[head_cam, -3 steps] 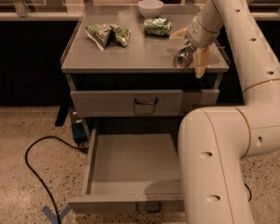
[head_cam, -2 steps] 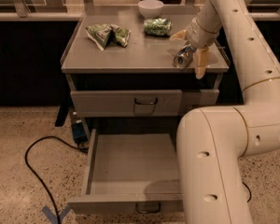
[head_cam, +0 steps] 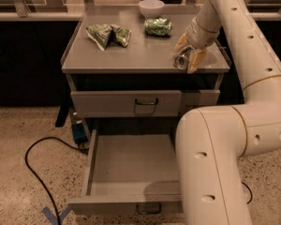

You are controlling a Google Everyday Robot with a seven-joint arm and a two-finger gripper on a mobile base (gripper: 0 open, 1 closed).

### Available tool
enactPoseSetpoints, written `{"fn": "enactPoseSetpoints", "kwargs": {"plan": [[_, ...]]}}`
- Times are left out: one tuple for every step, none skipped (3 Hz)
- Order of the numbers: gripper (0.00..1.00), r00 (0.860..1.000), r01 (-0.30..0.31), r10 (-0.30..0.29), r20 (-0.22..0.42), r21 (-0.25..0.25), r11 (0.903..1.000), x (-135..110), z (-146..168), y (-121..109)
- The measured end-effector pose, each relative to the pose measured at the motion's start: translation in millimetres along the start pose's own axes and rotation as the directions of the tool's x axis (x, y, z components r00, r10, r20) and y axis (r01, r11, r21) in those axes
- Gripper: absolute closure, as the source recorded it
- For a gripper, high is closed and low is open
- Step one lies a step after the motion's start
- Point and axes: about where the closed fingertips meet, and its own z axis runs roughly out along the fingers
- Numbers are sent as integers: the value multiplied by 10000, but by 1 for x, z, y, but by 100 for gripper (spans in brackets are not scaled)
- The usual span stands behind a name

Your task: Place redbull can into middle drawer

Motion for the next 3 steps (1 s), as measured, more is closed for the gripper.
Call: {"fn": "enactPoseSetpoints", "kwargs": {"plan": [[66, 10000, -3, 3, -3, -2, 10000, 0, 0, 0], [87, 10000, -3, 3, -3, -2, 10000, 0, 0, 0], [100, 10000, -26, 24, 22, 886, 9961, -8, -11, -24]]}}
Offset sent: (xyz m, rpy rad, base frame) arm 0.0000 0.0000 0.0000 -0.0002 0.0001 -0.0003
